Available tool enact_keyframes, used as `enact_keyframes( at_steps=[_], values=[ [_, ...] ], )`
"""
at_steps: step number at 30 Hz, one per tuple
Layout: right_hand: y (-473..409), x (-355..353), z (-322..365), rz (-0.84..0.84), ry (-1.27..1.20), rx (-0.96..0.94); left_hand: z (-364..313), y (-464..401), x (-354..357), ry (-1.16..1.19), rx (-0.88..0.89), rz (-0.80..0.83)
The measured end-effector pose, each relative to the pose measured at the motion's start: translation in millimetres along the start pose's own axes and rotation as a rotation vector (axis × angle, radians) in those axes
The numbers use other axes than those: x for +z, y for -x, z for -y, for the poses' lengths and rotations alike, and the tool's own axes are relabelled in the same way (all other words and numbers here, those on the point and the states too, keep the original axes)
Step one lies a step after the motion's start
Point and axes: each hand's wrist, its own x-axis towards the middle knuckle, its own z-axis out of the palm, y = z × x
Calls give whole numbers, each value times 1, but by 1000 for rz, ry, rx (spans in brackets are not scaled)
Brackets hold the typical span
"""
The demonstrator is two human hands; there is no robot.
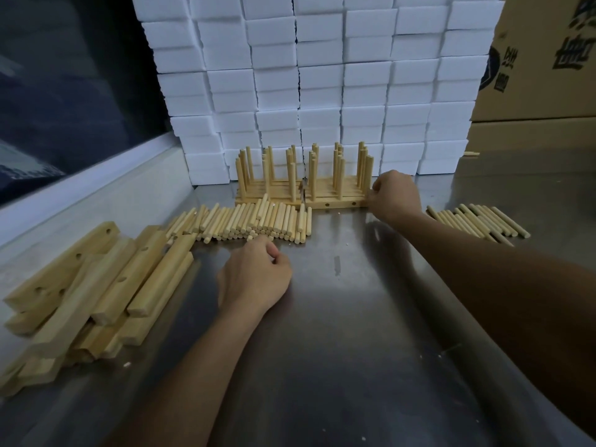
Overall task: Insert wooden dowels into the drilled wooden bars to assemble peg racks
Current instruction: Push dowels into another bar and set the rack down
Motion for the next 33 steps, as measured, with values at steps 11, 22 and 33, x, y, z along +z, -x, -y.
enact_keyframes(
  at_steps=[11,22,33],
  values=[
    [73,-22,17,-38,-197,-106,-4,5,-7,4,-30,49],
    [116,-35,-8,-123,-390,-68,-8,14,-19,35,105,55],
    [110,-33,-11,-112,-446,-33,9,2,-55,-530,-147,-113]
  ],
)
